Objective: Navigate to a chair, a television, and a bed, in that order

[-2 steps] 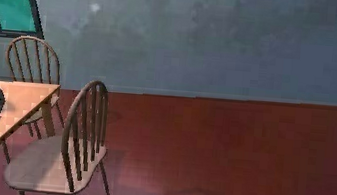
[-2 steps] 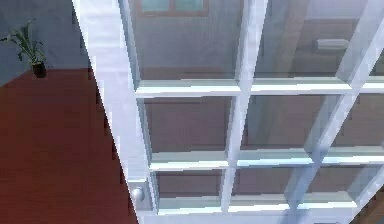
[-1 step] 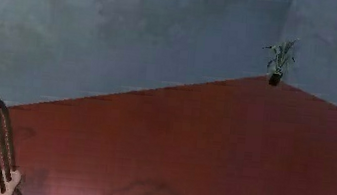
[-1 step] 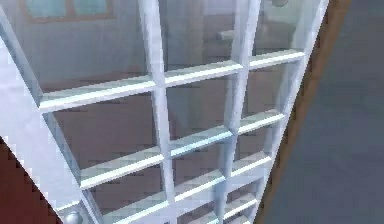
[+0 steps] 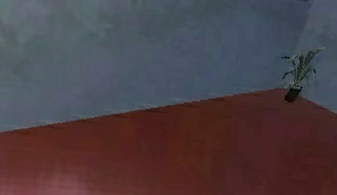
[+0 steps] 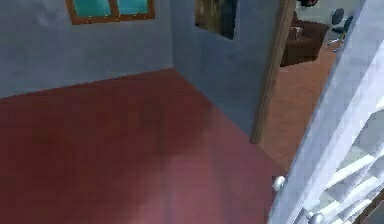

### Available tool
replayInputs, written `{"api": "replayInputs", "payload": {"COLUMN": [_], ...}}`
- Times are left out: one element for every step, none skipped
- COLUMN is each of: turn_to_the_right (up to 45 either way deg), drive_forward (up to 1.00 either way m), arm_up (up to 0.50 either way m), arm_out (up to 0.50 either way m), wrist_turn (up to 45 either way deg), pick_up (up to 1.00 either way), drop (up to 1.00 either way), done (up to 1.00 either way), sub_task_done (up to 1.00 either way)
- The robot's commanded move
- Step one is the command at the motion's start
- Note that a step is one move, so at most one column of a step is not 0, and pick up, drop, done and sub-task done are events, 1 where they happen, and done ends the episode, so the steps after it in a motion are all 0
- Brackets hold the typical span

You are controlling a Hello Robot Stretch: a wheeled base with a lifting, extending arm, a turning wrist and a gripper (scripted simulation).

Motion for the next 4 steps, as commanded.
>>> {"api": "replayInputs", "payload": {"turn_to_the_right": [-30.0, 0.0, -39.0, 0.0], "drive_forward": [0.0, 0.8, 0.0, 1.0], "arm_up": [0.0, 0.0, 0.0, 0.0], "arm_out": [0.0, 0.0, 0.0, 0.0], "wrist_turn": [0.0, 0.0, 0.0, 0.0], "pick_up": [0.0, 0.0, 0.0, 0.0], "drop": [0.0, 0.0, 0.0, 0.0], "done": [0.0, 0.0, 0.0, 0.0], "sub_task_done": [0.0, 0.0, 0.0, 0.0]}}
